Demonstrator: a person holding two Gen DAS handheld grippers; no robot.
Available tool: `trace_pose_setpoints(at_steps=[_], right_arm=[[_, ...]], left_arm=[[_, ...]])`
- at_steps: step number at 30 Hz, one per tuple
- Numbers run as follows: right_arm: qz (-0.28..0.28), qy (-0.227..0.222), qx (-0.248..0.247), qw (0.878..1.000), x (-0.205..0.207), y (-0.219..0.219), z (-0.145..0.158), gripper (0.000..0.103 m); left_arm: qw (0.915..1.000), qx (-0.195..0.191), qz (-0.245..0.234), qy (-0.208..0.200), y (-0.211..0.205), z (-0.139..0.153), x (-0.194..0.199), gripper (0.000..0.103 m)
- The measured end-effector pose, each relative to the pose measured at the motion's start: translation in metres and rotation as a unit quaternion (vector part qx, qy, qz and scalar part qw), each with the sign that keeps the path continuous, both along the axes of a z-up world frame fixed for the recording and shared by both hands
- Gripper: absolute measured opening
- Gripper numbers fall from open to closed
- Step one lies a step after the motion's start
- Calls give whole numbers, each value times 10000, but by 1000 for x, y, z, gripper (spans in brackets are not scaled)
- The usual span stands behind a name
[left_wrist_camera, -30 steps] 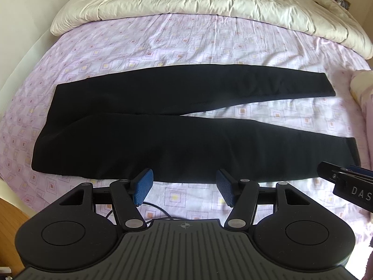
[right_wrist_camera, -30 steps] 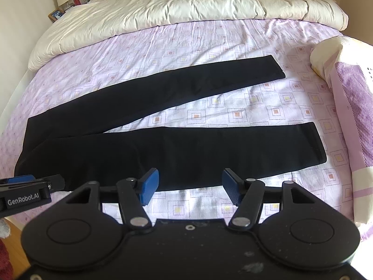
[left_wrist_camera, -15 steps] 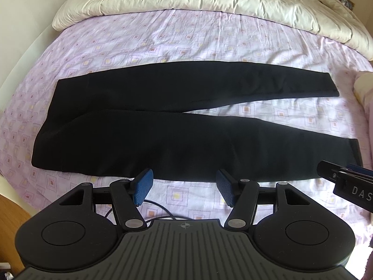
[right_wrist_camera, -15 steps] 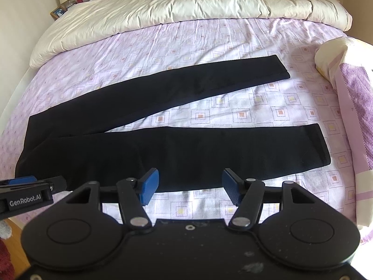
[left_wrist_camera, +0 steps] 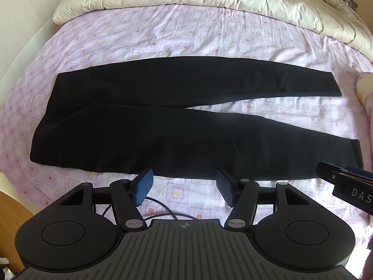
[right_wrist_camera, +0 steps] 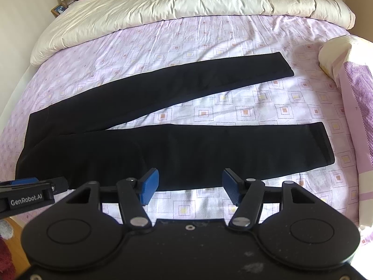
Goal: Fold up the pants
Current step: 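Move both grippers toward the edge of the black pants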
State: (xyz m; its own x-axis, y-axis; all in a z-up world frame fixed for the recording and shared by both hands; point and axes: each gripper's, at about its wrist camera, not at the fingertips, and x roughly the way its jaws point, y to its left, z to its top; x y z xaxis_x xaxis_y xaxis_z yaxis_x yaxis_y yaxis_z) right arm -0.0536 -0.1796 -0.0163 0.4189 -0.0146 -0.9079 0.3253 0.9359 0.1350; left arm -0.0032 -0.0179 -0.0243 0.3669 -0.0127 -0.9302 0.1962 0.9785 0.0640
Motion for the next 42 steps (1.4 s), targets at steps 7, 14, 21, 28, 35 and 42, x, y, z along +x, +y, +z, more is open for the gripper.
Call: trace_pose_setpoints(at_steps=[7, 14, 21, 28, 35, 42], right_arm=[[-16, -31, 49, 10000, 0, -5, 0, 64], [-12, -48, 86, 10000, 0, -6, -1, 64], [16, -75, 139, 9999, 1, -6, 0, 64], [41, -69, 166, 9998, 2, -6, -1, 64], [81, -10, 185, 9998, 2, -5, -4, 64], [86, 58, 242, 9997, 4, -1, -7, 64]], left_arm=[[10000, 28, -14, 14, -1, -2, 0, 59], [10000, 64, -34, -1, -2, -1, -1, 59], [9999, 108, -8, -11, -2, 0, -3, 59], [9999, 138, -9, 7, -1, 0, -3, 59], [9999, 129, 34, 49, 2, -2, -5, 59], [9997, 186, 96, 149, 8, -3, -5, 59]])
